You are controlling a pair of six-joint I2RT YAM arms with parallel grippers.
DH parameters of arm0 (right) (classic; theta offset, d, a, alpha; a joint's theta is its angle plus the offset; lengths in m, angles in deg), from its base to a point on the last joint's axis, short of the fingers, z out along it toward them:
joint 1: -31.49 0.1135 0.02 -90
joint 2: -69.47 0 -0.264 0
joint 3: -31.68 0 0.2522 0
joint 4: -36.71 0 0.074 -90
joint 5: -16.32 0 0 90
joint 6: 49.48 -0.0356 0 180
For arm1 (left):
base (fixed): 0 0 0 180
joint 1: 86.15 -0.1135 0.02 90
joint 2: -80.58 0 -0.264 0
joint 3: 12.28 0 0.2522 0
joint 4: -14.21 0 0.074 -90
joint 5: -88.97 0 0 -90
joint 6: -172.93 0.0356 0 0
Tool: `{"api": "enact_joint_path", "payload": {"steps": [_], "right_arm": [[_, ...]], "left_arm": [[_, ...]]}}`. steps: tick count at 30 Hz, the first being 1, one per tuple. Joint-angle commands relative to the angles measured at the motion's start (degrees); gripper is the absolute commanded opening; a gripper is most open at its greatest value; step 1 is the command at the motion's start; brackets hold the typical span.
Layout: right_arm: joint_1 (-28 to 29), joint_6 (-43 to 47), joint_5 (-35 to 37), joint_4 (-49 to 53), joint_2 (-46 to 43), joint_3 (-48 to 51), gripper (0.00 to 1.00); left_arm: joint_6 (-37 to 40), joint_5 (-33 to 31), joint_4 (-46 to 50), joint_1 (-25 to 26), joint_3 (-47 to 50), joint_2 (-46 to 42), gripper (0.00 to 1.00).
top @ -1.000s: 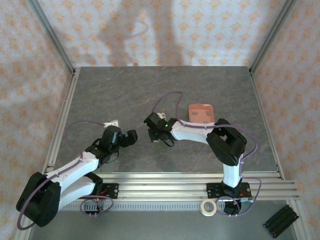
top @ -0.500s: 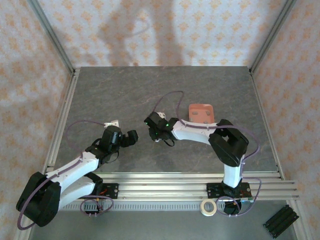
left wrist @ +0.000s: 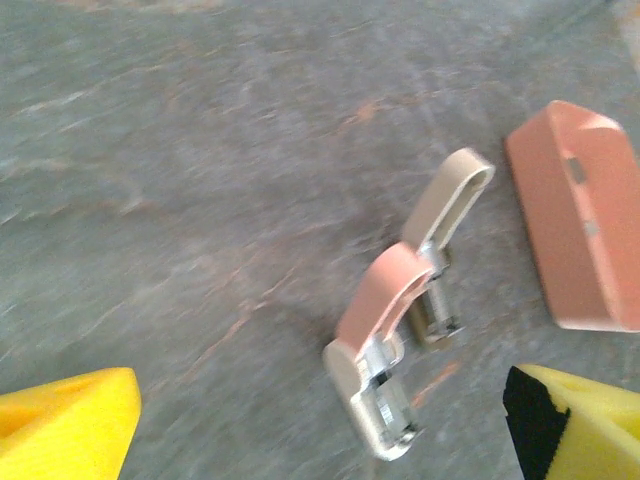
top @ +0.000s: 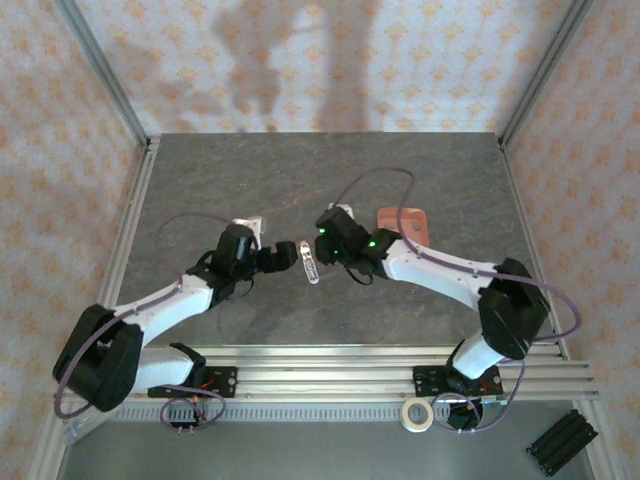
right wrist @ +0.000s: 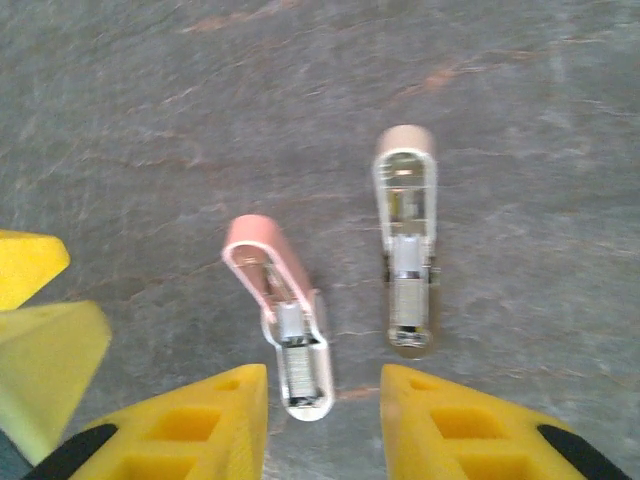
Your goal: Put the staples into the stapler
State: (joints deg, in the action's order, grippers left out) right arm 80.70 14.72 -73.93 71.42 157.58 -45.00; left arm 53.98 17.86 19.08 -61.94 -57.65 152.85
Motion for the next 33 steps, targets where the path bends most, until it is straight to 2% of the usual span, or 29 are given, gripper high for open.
{"api": "enact_joint_path", "payload": {"steps": [1, 6, 11, 17, 20, 27, 33], "right_arm": [[-1.9, -1.6, -1.0, -0.5, -4.2, 3.4, 0.35], [-3.6, -0.9, -1.4, 0.5, -8.1, 6.3, 0.36], [-3.9, -0.3, -0.9, 1.3, -9.9, 7.7, 0.36], [-3.9, -0.3, -1.3, 0.9, -10.7, 8.9, 0.35], [-3.9, -0.3, -2.6, 0.2, -9.6, 9.0, 0.35], [-3.9, -2.9, -6.1, -2.8, -6.9, 8.8, 0.32], [-3.1, -5.1, -11.4, -5.9, -2.3, 7.2, 0.33]], "left_arm": [[5.0, 6.6, -3.3, -0.5, -5.1, 4.6, 0.93], [9.1, 13.3, -1.8, -0.5, -12.2, 13.9, 0.91], [9.1, 20.4, -3.5, -0.3, -14.8, 21.1, 0.85], [9.8, 24.2, -8.0, 1.8, -11.7, 19.3, 0.83], [12.8, 25.6, -6.4, 4.0, -11.0, 18.0, 0.83], [23.0, 22.2, 9.1, 9.2, -11.0, 15.3, 0.82], [20.5, 15.0, 8.8, 9.0, -5.8, 7.7, 0.85]]}}
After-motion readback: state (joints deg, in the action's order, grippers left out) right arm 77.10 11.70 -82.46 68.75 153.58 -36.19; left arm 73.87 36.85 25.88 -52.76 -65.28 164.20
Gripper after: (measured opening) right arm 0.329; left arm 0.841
